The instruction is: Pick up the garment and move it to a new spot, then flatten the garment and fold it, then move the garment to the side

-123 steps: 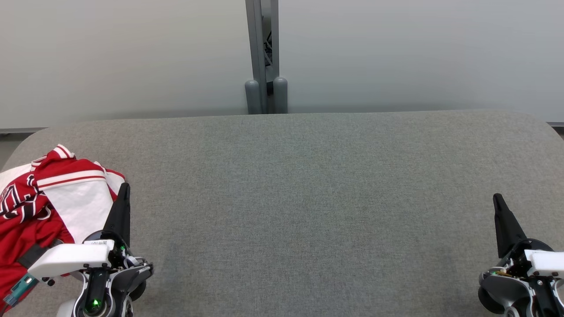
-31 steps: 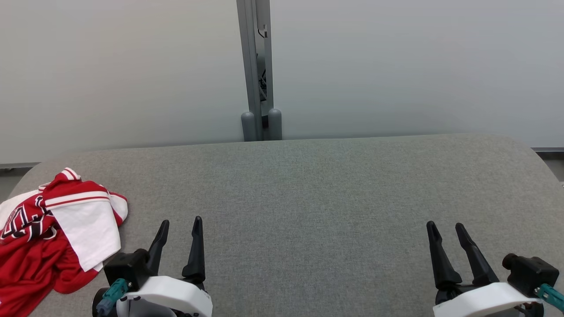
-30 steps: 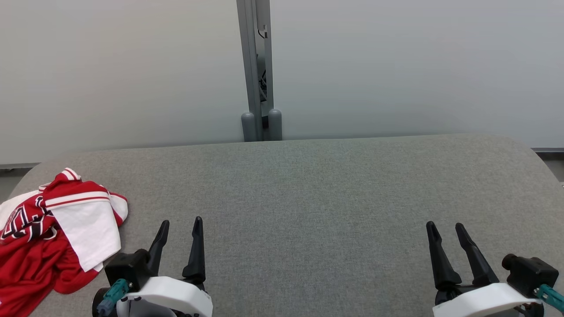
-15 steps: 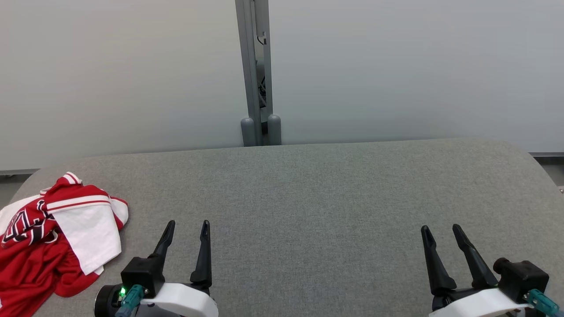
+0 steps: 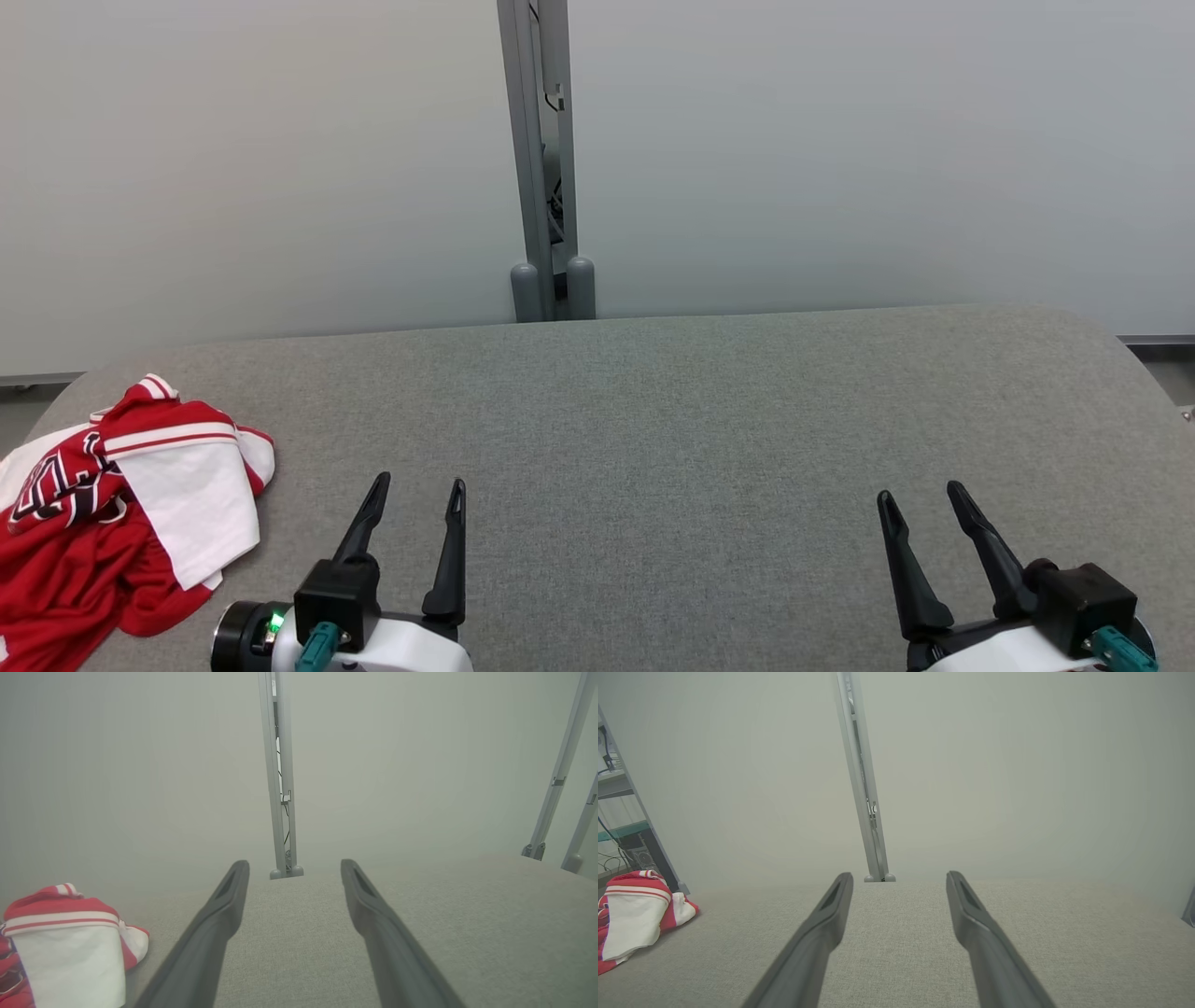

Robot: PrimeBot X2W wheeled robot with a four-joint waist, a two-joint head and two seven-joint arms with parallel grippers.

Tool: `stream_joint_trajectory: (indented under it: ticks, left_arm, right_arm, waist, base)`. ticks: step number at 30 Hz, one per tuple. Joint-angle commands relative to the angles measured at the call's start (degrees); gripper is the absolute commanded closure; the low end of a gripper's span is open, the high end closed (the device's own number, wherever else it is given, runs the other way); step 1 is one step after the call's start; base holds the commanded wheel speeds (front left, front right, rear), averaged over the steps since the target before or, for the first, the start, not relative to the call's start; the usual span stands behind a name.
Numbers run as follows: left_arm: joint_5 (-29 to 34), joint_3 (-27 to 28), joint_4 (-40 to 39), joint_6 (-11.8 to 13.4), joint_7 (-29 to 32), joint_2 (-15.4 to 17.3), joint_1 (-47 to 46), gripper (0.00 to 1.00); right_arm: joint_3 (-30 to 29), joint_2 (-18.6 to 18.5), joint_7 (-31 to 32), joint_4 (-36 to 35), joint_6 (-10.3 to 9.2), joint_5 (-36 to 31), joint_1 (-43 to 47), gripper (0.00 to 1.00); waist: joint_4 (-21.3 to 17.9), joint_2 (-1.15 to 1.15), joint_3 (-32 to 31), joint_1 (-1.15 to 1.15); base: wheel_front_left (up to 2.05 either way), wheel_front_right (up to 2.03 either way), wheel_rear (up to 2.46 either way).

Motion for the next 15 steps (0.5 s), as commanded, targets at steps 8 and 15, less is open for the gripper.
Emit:
stream_joint_trajectory:
  ticks: [8, 15]
  left_arm:
    - [4.18, -0.76, -0.14, 0.63, -1.20, 0.26, 0.42, 0.00]
    - [7.44, -1.29, -0.14, 0.86, -2.13, 0.23, 0.79, 0.00]
  right_arm:
    - [0.57, -0.58, -1.27, -0.55, 0.10, -4.11, 0.76, 0.00]
    - [0.84, -0.64, -2.15, -0.75, 0.09, -7.05, 1.13, 0.00]
  waist:
    - [-0.17, 0.00, -0.35, 0.00]
    - [-0.33, 0.00, -0.87, 0.00]
  base:
    - [0.00, 0.00, 0.00]
    - [0.00, 0.00, 0.00]
